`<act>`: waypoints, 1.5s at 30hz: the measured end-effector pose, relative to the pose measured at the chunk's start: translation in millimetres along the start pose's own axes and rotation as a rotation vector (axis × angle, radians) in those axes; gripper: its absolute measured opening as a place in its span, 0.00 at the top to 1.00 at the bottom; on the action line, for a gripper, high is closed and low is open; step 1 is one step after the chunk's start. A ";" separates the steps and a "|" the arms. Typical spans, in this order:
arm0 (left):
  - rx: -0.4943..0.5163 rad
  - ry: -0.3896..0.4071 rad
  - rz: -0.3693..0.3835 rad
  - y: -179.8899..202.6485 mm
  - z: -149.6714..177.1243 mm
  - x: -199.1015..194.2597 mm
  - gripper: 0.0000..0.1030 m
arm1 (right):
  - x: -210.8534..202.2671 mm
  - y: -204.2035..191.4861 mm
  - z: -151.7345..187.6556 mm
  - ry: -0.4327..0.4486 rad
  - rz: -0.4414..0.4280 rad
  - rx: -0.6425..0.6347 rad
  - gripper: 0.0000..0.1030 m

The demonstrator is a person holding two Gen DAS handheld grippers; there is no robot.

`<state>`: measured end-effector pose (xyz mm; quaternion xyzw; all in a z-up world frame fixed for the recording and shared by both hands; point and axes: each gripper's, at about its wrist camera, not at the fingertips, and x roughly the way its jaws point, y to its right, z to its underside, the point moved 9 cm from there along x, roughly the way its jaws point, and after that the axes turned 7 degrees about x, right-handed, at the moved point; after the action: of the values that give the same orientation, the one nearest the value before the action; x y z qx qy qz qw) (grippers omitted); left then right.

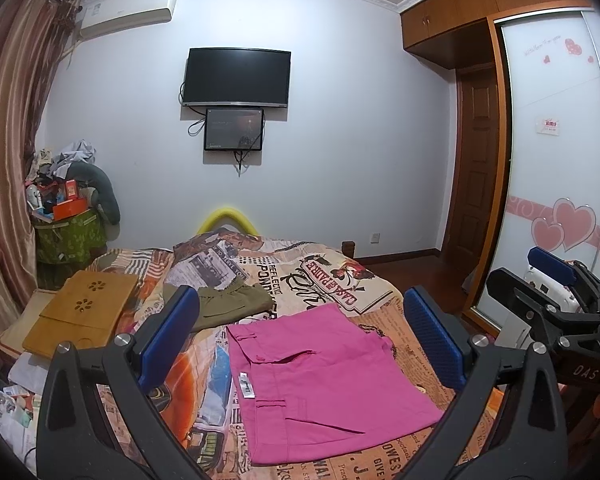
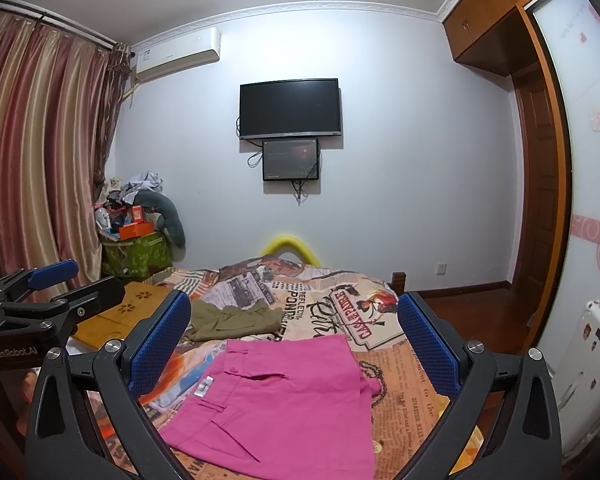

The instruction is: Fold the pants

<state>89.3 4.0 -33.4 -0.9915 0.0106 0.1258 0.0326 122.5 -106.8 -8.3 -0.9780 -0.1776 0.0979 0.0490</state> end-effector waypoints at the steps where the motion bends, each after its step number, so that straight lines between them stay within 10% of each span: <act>1: 0.001 0.000 0.000 -0.3 -0.4 0.0 0.00 | 0.3 0.5 0.1 0.000 -0.001 0.001 0.00; 45: 0.010 0.003 -0.001 3.9 -7.8 -3.6 0.00 | -1.1 0.5 0.1 0.001 0.001 0.011 0.00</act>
<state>87.6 -0.3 -25.2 -0.9914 0.0105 0.1245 0.0377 121.6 -107.6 -8.3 -0.9778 -0.1767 0.0986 0.0543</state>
